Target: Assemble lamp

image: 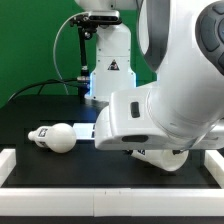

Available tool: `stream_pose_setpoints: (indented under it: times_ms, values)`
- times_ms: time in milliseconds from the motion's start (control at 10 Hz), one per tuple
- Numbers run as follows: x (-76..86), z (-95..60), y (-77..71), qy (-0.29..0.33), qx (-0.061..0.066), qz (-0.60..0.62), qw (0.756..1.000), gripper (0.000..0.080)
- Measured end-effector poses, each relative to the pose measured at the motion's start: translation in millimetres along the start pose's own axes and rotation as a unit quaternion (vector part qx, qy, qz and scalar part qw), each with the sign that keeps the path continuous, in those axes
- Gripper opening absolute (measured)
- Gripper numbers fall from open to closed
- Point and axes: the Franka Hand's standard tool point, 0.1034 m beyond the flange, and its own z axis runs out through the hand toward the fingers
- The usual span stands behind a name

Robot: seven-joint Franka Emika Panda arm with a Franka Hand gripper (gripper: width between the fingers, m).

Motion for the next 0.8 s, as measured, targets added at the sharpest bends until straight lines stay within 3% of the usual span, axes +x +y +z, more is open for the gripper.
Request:
stream_pose_setpoints:
  times_ms: [400,600,700,800]
  values:
    - [-6.7,2.9,-5.5,-0.022,-0.004,0.01,1.0,0.07]
    - [-6.0,4.8,-5.5,-0.024,-0.004,0.01,1.0,0.0446]
    - [-5.9,5.0,-5.6,-0.024,-0.004,0.01,1.0,0.0446]
    - [-5.8,5.3,-5.6,-0.024,-0.004,0.01,1.0,0.0264]
